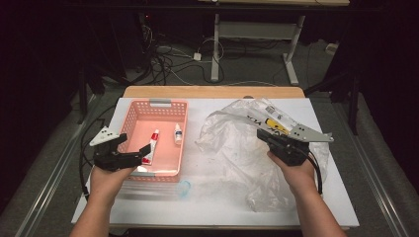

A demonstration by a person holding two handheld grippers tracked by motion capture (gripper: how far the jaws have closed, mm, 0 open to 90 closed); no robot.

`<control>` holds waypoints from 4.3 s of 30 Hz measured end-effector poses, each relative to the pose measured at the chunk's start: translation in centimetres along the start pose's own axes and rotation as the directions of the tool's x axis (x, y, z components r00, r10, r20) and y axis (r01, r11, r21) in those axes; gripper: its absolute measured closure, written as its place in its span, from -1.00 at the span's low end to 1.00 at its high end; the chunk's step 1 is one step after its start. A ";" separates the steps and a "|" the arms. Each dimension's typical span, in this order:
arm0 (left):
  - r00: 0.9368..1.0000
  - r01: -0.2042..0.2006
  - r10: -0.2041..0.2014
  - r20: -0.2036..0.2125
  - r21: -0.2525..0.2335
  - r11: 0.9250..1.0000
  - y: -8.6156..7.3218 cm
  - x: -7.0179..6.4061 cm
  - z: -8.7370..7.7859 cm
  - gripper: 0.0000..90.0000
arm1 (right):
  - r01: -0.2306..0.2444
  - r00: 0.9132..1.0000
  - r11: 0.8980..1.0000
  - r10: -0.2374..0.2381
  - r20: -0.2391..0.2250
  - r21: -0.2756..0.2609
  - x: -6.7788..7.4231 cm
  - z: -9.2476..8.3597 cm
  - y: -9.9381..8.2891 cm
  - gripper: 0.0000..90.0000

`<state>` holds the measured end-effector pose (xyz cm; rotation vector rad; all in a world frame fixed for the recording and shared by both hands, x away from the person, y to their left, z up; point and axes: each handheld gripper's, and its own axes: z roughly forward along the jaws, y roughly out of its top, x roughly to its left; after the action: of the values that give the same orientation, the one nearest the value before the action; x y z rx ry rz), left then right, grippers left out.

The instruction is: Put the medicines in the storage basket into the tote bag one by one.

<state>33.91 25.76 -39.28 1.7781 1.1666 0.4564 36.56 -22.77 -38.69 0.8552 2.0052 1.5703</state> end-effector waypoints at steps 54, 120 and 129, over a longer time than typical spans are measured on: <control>0.998 0.065 -0.052 -0.045 0.388 0.919 3.2 3.4 9.9 -0.82 | -0.013 1.000 1.000 0.013 -0.013 -0.006 0.2 0.0 0.0 1.00; 0.985 0.077 0.041 -0.166 0.647 0.759 2.1 3.1 13.3 0.48 | 0.006 1.000 1.000 -0.006 -0.007 0.001 0.4 0.0 -0.2 1.00; 0.991 0.058 0.028 -0.131 0.611 0.789 2.6 3.0 12.6 0.48 | -0.001 1.000 1.000 0.002 -0.006 0.002 0.4 0.0 -0.2 1.00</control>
<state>45.67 21.75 -43.92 2.3187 1.5460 0.1860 36.24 -22.56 -38.83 0.8539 2.0112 1.5736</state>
